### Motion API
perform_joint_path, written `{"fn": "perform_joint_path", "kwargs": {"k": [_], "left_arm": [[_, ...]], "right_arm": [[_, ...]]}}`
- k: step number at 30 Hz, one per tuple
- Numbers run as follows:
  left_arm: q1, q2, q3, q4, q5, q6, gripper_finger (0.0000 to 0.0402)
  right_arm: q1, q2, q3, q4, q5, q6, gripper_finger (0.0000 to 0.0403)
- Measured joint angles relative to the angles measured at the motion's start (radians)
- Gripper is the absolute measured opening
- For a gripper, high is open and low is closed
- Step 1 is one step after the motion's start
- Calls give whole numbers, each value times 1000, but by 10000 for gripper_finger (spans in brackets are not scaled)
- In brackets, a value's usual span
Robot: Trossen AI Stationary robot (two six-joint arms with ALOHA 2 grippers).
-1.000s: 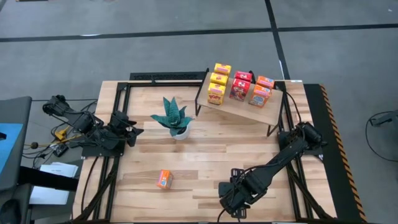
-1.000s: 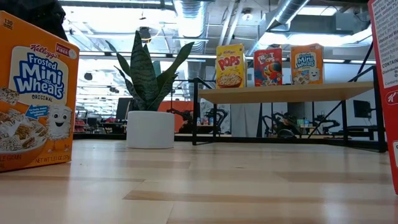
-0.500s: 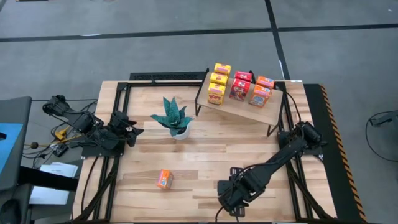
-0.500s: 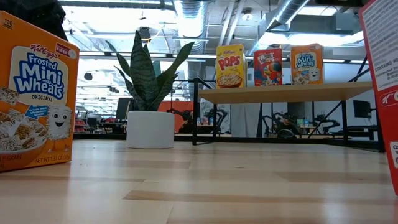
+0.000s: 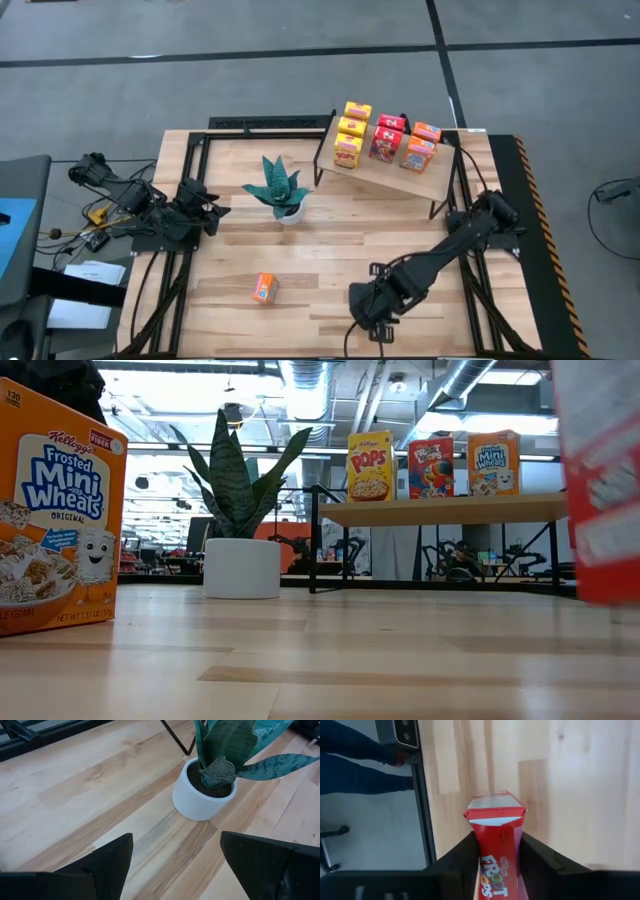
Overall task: Stack cereal on shelf
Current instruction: Put the red cereal box on the shelf aligned with the other red cereal boxes
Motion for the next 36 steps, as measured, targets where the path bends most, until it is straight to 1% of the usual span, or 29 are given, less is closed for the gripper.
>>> {"fn": "perform_joint_path", "kwargs": {"k": [5, 9, 15, 20, 24, 28, 31, 36], "left_arm": [[0, 0, 0, 0, 0, 0, 293], [0, 0, 0, 0, 0, 0, 293], [0, 0, 0, 0, -1, -1, 293], [0, 0, 0, 0, -1, -10, 293], [0, 0, 0, 0, -1, -26, 293], [0, 0, 0, 0, -1, -29, 293], [0, 0, 0, 0, -2, -43, 293], [0, 0, 0, 0, -6, -46, 293]], "right_arm": [[-70, -86, 0, -97, -16, -37, 135], [-165, -182, 0, -211, -13, -77, 134], [-387, -314, 0, -339, -8, -142, 137], [-599, -375, 2, -359, -7, -241, 131], [-729, -369, 61, -391, -5, -352, 129], [-816, -326, 161, -414, -4, -450, 129], [-857, -281, 246, -453, 18, -501, 129], [-899, -192, 362, -520, 103, -604, 129]]}}
